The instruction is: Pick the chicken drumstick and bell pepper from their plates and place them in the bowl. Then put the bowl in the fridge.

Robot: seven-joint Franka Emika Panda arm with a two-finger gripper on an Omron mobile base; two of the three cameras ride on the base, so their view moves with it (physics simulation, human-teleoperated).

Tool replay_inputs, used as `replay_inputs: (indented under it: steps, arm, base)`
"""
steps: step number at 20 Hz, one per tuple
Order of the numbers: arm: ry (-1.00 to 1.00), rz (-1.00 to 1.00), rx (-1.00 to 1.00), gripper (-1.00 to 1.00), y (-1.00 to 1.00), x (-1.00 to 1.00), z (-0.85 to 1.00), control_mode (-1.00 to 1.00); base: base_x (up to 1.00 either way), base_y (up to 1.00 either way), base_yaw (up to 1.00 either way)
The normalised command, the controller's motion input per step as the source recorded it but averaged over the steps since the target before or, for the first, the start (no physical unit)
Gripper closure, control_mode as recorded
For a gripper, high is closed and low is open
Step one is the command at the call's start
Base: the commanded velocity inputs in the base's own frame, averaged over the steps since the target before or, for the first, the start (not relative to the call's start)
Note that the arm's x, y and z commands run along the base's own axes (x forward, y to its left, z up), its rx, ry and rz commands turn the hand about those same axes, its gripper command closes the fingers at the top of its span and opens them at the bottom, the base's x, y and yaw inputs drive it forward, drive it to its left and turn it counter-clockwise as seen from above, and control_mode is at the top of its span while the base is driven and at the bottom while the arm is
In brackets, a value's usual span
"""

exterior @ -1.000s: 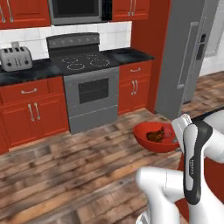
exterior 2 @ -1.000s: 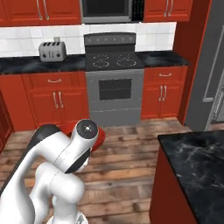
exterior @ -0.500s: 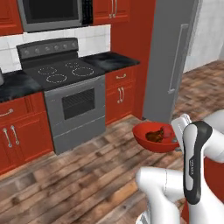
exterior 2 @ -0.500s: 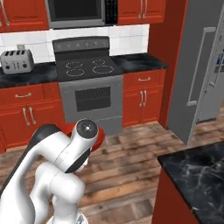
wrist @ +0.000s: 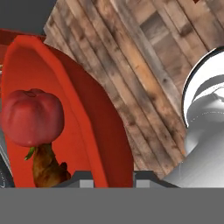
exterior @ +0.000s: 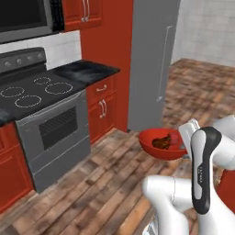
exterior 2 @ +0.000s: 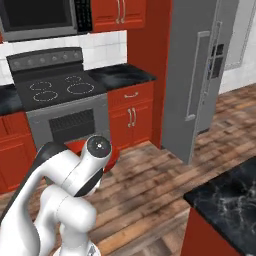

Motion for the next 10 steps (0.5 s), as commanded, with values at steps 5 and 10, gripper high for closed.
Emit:
replay_inputs:
  steps: [5, 10]
  arm:
    - [0.0, 0.0, 0.0, 1.0, 0.0, 0.0, 0.0, 1.0]
    - [0.0, 0.0, 0.0, 1.0, 0.0, 0.0, 0.0, 1.0]
  base:
    - [0.5, 0.33, -0.57]
    - [0.49, 0.34, -0.58]
